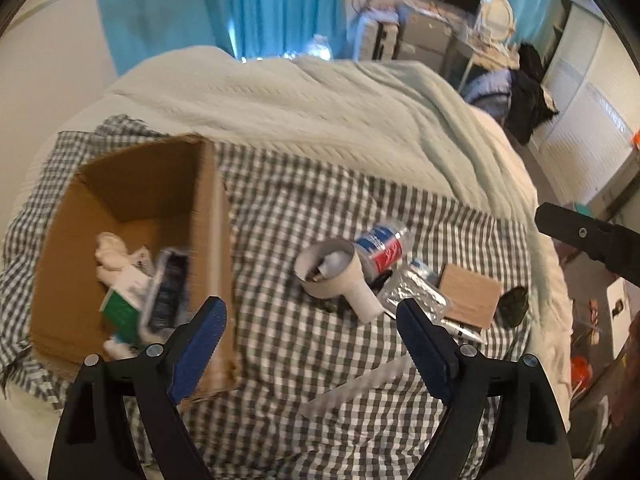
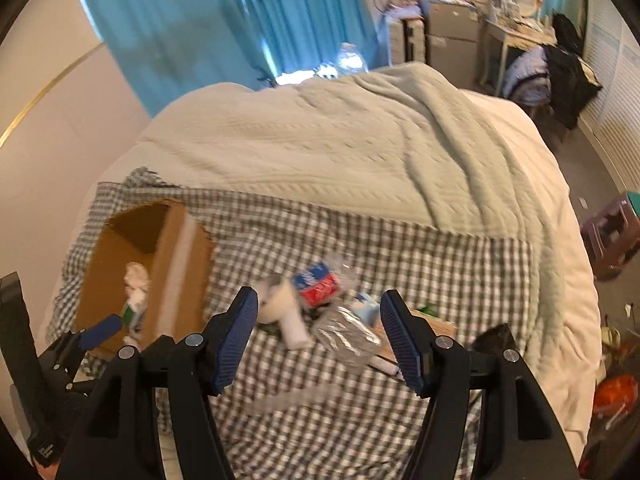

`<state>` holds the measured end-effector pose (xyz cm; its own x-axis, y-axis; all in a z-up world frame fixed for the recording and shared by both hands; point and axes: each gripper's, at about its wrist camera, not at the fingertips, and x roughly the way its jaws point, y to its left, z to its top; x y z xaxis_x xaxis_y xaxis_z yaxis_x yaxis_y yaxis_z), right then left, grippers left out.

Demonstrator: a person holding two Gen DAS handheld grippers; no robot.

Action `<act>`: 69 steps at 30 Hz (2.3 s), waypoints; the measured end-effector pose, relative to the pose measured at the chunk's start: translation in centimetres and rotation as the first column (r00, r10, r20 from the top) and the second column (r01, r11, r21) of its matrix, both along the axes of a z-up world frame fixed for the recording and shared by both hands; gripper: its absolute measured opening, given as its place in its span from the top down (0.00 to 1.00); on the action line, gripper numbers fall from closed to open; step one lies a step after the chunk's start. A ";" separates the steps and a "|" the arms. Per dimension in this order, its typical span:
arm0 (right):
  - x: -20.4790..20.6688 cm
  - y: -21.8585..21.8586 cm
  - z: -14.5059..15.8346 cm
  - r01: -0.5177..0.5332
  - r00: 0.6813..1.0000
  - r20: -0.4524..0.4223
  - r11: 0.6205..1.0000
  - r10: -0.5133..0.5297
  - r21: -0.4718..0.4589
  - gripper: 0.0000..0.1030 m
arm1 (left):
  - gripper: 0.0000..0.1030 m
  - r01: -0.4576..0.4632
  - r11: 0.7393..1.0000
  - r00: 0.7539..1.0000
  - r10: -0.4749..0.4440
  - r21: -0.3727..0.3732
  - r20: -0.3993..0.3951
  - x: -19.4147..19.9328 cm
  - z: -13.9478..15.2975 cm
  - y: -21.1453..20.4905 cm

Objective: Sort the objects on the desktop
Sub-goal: 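Return both tools to the items on the cloth, then grasp the tape roll with the left tool while the right grasps the blister pack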

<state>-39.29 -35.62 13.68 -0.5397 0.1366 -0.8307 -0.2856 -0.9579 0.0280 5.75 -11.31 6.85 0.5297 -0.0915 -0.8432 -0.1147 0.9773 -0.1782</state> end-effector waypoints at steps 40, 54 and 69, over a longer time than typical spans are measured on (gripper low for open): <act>-6.0 4.3 -20.7 -0.221 0.860 0.418 0.951 0.294 -0.215 0.78 | 0.13 0.029 0.990 0.979 -0.057 -0.141 -0.195 11.4 -16.1 -2.1; -4.3 2.6 -17.2 -0.233 0.878 0.327 0.908 0.350 -0.347 0.84 | 0.14 0.049 0.990 0.984 -0.071 -0.135 -0.162 9.1 -12.5 -1.1; -4.3 0.9 -15.0 -0.151 0.871 0.432 0.964 0.234 -0.218 0.93 | 0.14 0.043 0.996 0.986 -0.055 -0.078 -0.159 8.5 -9.3 0.2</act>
